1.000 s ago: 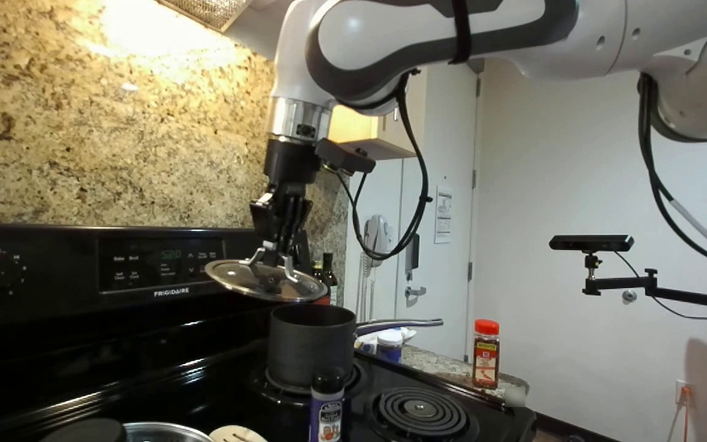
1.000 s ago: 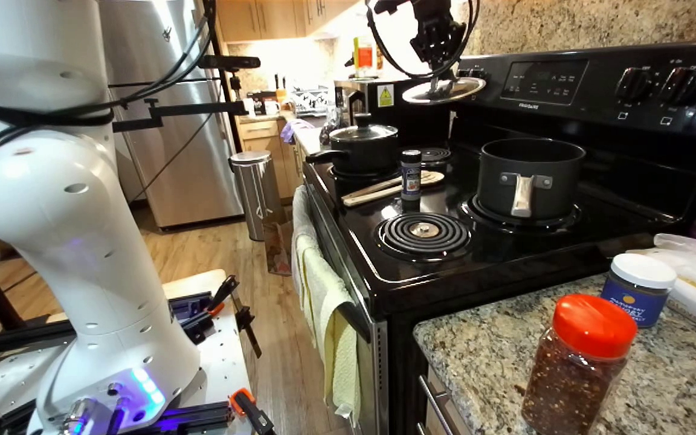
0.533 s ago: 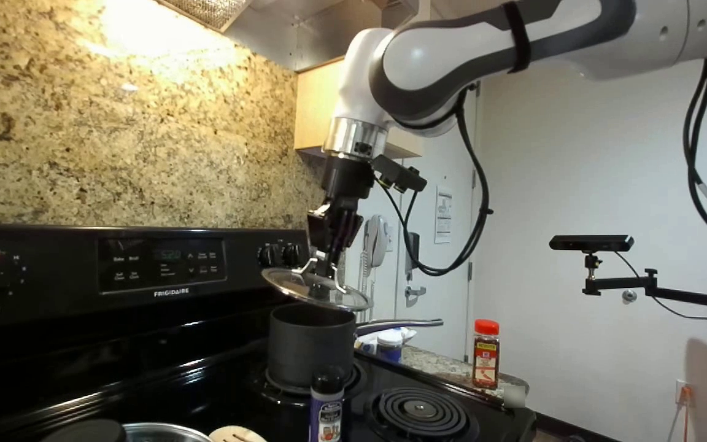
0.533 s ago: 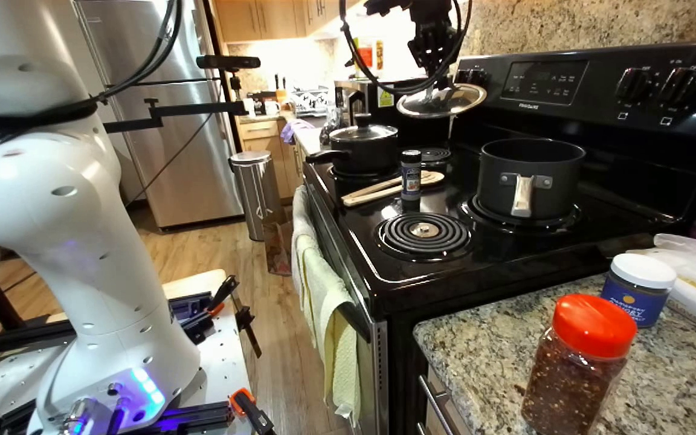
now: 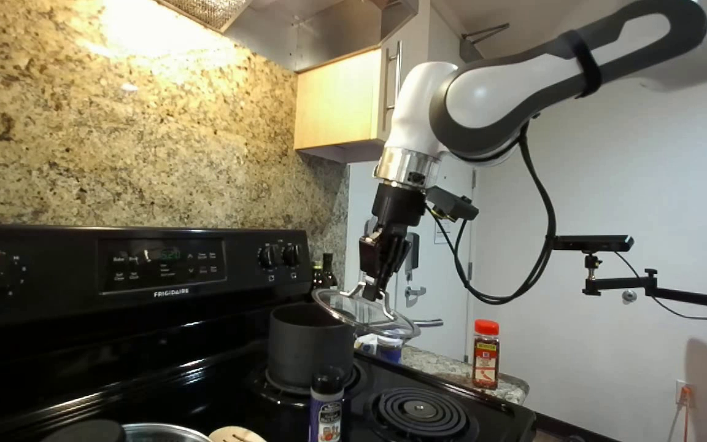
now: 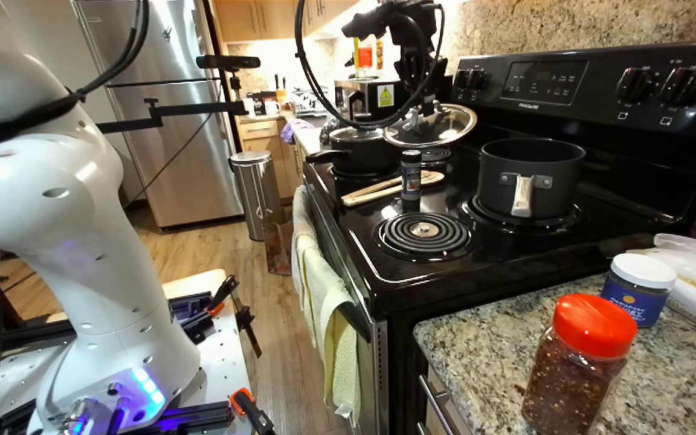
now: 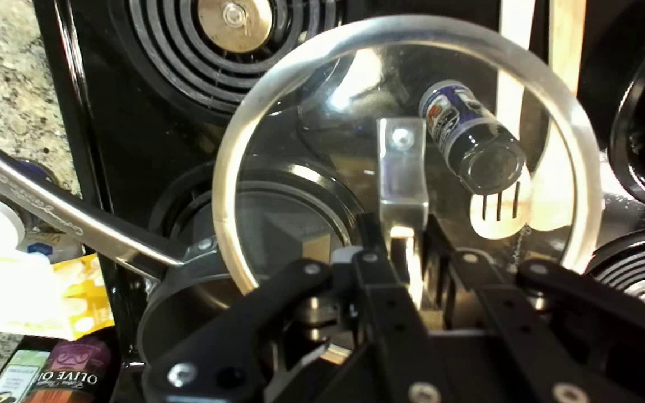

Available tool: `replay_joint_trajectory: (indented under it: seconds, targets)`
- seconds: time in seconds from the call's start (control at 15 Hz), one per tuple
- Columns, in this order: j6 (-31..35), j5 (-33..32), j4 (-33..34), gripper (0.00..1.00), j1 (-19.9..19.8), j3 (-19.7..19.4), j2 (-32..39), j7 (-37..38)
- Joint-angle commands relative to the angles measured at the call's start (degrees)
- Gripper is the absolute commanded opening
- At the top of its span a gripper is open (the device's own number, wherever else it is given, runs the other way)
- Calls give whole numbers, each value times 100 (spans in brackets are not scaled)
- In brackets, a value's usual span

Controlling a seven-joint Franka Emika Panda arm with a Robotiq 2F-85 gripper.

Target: Place the glass lid on the bottom right plate of the stove, place one of the cooking sticks in the pot on the upper right plate

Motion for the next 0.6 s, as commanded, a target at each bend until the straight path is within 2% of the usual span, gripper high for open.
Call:
replay_joint_trajectory:
  seconds: [0.0,0.07,0.13,0.27,0.53]
  targets:
    - [2,24,-47,20,-78,73,-57,-18]
    - [7,24,-74,20,-79,73,-88,-18]
    - [9,25,-80,12,-79,73,-98,-18]
    - [-123,-142,104,12,-77,176,78,174]
    - [-673,-1525,286,12,-384,375,-4,1399]
